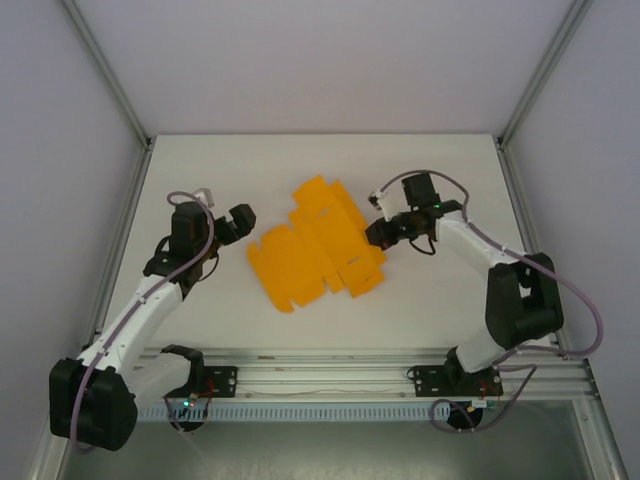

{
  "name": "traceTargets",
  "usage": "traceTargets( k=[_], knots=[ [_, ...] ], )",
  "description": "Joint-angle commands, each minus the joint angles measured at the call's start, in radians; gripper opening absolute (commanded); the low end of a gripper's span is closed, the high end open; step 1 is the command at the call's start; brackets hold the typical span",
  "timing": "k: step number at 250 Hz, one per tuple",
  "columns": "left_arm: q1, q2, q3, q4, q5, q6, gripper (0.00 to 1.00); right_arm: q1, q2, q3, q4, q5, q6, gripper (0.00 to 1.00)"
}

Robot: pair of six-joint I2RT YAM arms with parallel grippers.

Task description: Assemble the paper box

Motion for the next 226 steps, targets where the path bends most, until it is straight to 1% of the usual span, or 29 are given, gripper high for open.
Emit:
traceTargets(
  k=[1,13,34,54,70,93,103,116,130,144,160,196,218,226],
  knots=[
    [0.004,-0.01,0.017,-0.056,-0.068,0.05,1.0,0.059,0.016,0.071,-0.023,0.251,-0.241,0.0],
    [0.004,0.001,0.025,-0.052,-0.057,0.051,1.0,0.08,0.029,0.084,-0.001,0.327,-0.289,0.0],
    [0.004,0.026,0.033,-0.029,-0.022,0.058,1.0,0.105,0.042,0.09,0.051,0.407,-0.343,0.0],
    [0.004,0.052,0.041,-0.009,0.003,0.057,1.0,0.135,0.045,0.058,0.127,0.474,-0.416,0.0],
    [0.004,0.077,0.062,-0.009,0.013,0.06,1.0,0.167,0.039,0.014,0.198,0.523,-0.498,0.0],
    [0.005,0.12,0.096,-0.004,0.03,0.065,1.0,0.219,0.025,-0.074,0.34,0.586,-0.625,0.0],
    [0.004,0.14,0.117,-0.005,0.036,0.069,1.0,0.236,0.017,-0.116,0.417,0.602,-0.655,0.0],
    [0.004,0.168,0.142,-0.005,0.049,0.073,1.0,0.253,0.007,-0.159,0.5,0.608,-0.67,0.0],
    [0.004,0.201,0.169,-0.002,0.072,0.071,1.0,0.263,0.003,-0.179,0.543,0.609,-0.671,0.0],
    [0.002,0.234,0.199,0.011,0.12,0.067,1.0,0.269,0.007,-0.183,0.551,0.62,-0.671,0.0],
    [-0.004,0.268,0.228,0.045,0.208,0.067,1.0,0.276,0.017,-0.18,0.547,0.637,-0.678,0.0],
    [-0.046,0.352,0.299,0.098,0.376,0.071,1.0,0.284,0.021,-0.183,0.543,0.65,-0.675,0.0],
    [-0.074,0.414,0.35,0.095,0.428,0.076,0.99,0.286,0.015,-0.183,0.544,0.648,-0.666,0.0],
    [-0.081,0.439,0.367,0.09,0.442,0.078,0.98,0.286,0.013,-0.183,0.543,0.645,-0.664,0.0]
  ],
)
